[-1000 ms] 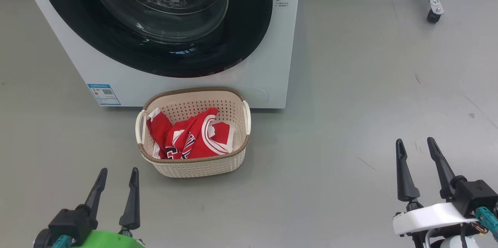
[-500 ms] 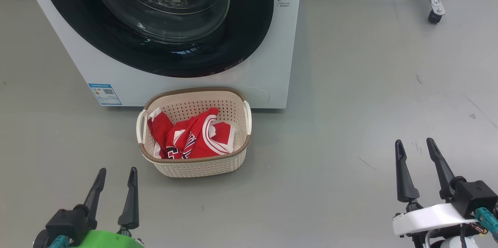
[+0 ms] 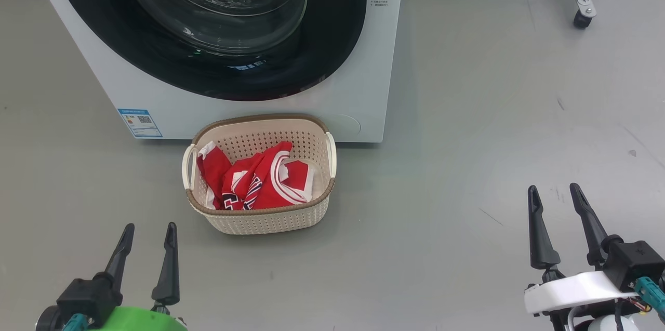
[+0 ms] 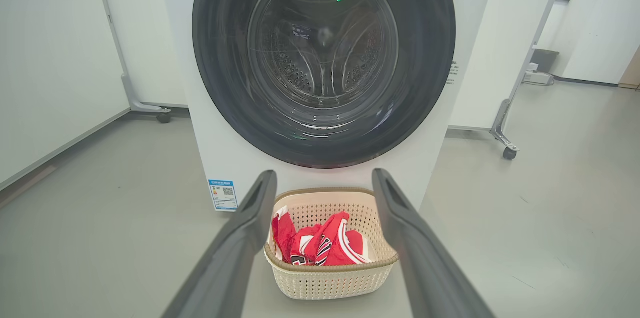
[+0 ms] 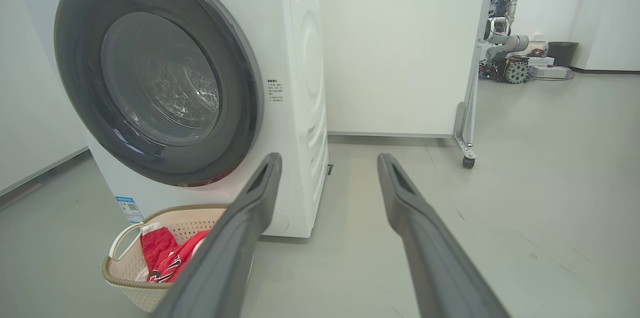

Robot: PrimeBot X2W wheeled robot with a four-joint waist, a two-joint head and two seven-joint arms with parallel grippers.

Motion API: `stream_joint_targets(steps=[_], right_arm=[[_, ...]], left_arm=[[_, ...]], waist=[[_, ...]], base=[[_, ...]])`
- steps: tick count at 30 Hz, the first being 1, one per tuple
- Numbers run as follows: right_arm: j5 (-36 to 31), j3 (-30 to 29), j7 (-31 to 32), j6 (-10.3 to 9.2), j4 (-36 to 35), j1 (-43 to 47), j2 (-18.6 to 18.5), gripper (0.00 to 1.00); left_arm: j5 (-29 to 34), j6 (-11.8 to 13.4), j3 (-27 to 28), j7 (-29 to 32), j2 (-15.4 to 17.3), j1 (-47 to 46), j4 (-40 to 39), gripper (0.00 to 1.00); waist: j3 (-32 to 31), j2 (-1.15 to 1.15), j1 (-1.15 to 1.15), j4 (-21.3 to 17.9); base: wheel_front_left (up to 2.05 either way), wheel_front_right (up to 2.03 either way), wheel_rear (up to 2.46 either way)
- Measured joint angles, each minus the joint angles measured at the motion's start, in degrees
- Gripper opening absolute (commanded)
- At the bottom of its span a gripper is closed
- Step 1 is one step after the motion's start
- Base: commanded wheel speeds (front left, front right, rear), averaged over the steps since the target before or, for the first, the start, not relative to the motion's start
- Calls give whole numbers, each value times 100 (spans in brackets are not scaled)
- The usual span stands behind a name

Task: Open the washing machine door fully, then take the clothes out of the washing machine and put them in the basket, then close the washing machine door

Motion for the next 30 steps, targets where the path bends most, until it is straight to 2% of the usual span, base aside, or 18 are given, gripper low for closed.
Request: stream_joint_targets(steps=[7, 16, 17, 23, 30], right_arm=[[-7, -7, 0, 1, 1, 0, 5, 100], [-7, -10, 0, 51, 20, 0, 7, 100], [-7, -9, 1, 51, 35, 1, 10, 0], [-4, 20, 8, 51, 409, 143, 119, 0], [278, 45, 9, 51, 426, 165, 126, 0]], left_arm=[[68, 0, -192, 0, 73, -3, -265, 100], [-172, 0, -288, 0, 53, 0, -281, 100], [-187, 0, -287, 0, 48, 1, -283, 0], [-196, 0, -326, 2, -56, 50, 79, 0], [-459, 0, -347, 8, -79, 97, 78, 0]], waist=[[-7, 0, 0, 10], [-37, 0, 0, 8], [-39, 0, 0, 8], [-40, 0, 0, 7], [-50, 0, 0, -15]], base=[[0, 0, 0], [0, 0, 0], [0, 0, 0], [0, 0, 0], [0, 0, 0]])
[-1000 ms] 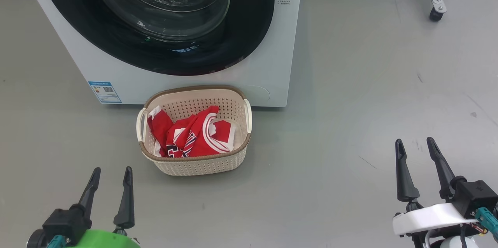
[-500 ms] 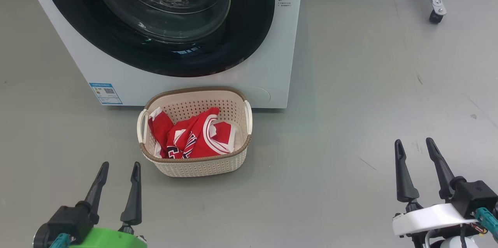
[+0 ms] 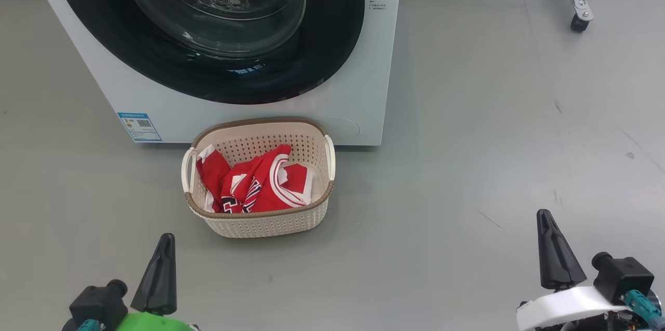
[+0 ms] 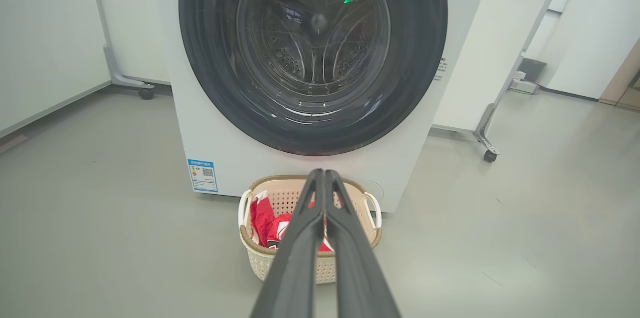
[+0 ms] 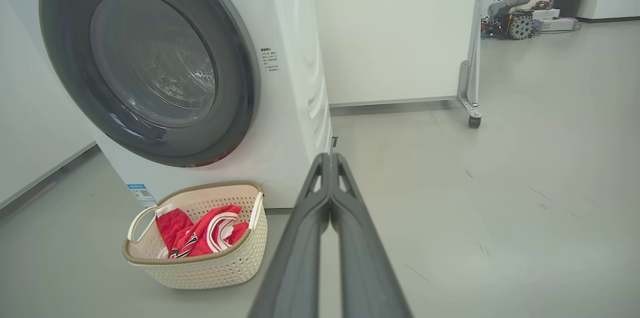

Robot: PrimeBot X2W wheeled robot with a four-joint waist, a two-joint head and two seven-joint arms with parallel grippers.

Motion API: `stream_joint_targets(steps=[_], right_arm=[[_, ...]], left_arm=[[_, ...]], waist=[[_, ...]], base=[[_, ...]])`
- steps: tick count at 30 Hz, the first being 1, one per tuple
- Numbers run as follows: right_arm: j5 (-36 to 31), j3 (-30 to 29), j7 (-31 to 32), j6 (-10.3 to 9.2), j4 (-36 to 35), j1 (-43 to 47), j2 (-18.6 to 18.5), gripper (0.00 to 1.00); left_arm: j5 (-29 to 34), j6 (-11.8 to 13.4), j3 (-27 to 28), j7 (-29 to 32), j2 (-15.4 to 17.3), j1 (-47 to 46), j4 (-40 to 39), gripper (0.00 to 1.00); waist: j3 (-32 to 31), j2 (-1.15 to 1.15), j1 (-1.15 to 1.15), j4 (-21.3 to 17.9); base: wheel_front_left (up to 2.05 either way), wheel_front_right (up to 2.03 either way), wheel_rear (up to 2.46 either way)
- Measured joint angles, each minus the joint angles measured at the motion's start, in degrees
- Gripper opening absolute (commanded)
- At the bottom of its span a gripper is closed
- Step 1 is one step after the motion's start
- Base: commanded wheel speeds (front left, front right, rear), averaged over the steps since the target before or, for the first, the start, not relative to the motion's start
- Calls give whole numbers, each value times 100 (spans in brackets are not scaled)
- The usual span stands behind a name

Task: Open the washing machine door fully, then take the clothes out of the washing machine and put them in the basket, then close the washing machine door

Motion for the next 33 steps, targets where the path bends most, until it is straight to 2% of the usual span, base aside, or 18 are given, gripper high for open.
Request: stream_joint_targets(steps=[33], right_arm=[[2849, -177, 662, 67, 219, -228, -55, 0]], left_arm=[[-2516, 1, 230, 643, 1, -27, 45, 0]], waist=[[-61, 0, 0, -120]], base=[[0, 0, 0]])
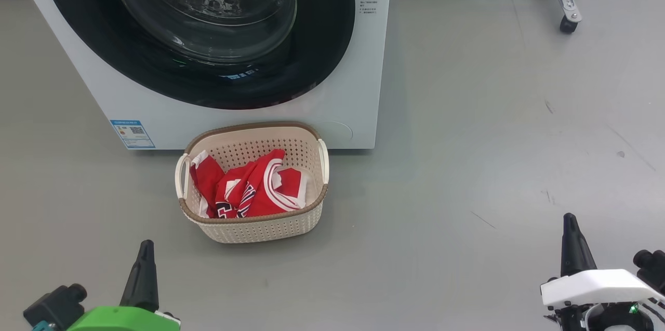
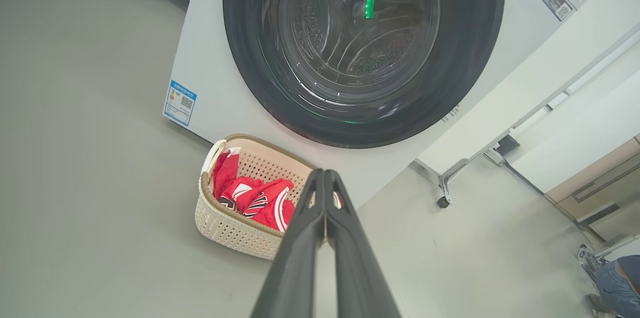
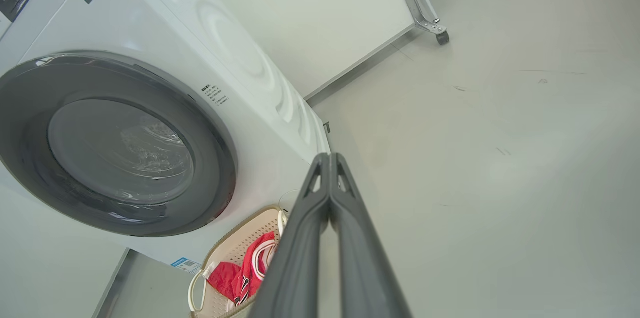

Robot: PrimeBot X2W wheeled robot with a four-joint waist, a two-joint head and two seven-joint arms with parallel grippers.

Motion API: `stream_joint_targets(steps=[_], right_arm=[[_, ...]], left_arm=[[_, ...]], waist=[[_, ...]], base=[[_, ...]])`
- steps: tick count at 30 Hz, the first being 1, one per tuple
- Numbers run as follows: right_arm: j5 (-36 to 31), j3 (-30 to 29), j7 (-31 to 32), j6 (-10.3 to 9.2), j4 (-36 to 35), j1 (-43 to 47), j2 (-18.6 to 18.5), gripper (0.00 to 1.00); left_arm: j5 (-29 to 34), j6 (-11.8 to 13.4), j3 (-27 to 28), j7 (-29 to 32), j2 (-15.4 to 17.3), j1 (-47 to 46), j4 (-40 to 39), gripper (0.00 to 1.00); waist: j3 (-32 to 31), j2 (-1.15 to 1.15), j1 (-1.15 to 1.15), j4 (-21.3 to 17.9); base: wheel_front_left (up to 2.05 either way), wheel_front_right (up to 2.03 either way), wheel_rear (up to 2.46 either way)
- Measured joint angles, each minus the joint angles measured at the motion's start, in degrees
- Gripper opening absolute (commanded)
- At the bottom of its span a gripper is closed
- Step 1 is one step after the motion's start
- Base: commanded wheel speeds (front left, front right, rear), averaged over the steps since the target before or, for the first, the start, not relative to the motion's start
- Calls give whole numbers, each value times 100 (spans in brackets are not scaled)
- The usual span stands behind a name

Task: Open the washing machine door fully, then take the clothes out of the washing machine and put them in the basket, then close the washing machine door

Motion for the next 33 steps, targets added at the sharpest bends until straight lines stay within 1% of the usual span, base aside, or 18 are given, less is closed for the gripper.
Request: stream_joint_targets(steps=[10, 29, 31, 32, 33], right_arm=[[811, -59, 189, 53, 123, -119, -33, 0], [2365, -166, 542, 87, 334, -358, -107, 0], [2526, -174, 586, 114, 359, -375, -114, 0], [2688, -185, 606, 127, 382, -392, -122, 0], [2770, -191, 624, 127, 399, -407, -124, 0]], left_arm=[[-728, 0, 52, 178, 14, -110, 58, 0], [-2123, 1, 199, 521, 59, -270, 199, 0], [-2237, 1, 211, 563, 64, -292, 209, 0], [-2427, 1, 220, 581, 65, -326, 219, 0], [-2482, 1, 226, 619, 67, -339, 225, 0]], waist=[[-20, 0, 0, -35], [-59, 0, 0, -103], [-63, 0, 0, -110], [-67, 0, 0, -117], [-69, 0, 0, -121]], base=[[0, 0, 0], [0, 0, 0], [0, 0, 0], [0, 0, 0], [0, 0, 0]])
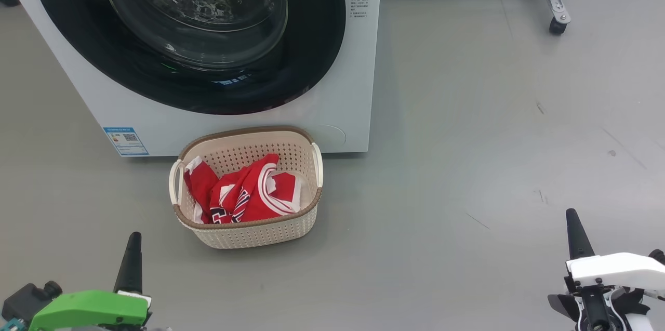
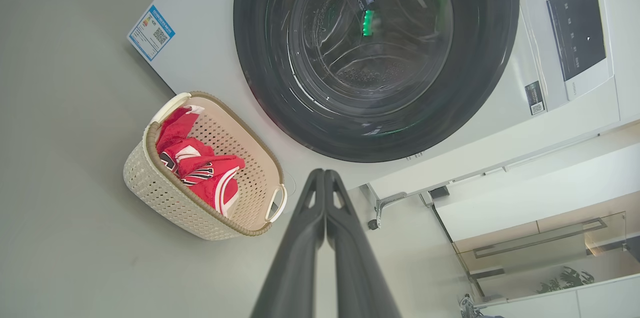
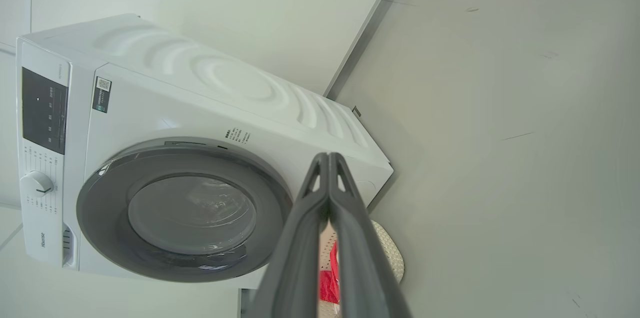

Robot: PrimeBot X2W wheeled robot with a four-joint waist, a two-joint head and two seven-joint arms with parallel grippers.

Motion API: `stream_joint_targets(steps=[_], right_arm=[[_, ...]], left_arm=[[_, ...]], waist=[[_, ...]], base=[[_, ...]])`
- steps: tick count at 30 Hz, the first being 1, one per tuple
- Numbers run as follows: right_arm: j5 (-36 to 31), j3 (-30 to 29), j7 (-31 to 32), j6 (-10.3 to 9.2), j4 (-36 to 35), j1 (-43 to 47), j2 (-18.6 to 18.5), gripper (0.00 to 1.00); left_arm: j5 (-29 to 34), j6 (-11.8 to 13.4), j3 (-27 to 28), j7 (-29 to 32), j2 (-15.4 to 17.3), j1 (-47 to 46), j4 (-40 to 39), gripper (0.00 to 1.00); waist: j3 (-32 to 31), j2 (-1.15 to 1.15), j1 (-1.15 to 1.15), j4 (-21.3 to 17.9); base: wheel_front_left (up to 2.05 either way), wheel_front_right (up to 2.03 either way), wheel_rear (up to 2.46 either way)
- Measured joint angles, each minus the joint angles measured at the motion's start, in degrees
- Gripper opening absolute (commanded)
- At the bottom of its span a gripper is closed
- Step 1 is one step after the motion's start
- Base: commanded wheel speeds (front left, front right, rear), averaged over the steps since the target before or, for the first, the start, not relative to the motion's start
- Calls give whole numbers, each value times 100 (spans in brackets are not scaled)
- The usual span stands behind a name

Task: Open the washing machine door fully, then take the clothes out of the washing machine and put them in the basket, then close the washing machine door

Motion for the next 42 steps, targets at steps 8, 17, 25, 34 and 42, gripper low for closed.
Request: stream_joint_targets(steps=[8, 17, 25, 34, 42], right_arm=[[561, -42, 147, 8, 88, -85, -41, 0], [1285, -82, 298, 51, 181, -204, -64, 0], [1928, -130, 447, 57, 275, -319, -78, 0], [2326, -163, 530, 103, 327, -396, -96, 0], [2326, -165, 530, 103, 341, -396, -96, 0]], left_arm=[[-475, 0, 47, 126, 10, -55, 65, 0], [-1129, -1, 131, 259, 21, -143, 134, 0], [-1746, 0, 175, 425, 31, -234, 175, 0], [-2080, 0, 204, 500, 35, -272, 227, 0], [-2080, 0, 208, 500, 35, -297, 245, 0]], waist=[[-14, 0, 0, -25], [-33, 0, 0, -57], [-49, 0, 0, -85], [-58, 0, 0, -100], [-58, 0, 0, -100]], base=[[0, 0, 0], [0, 0, 0], [0, 0, 0], [0, 0, 0], [0, 0, 0]])
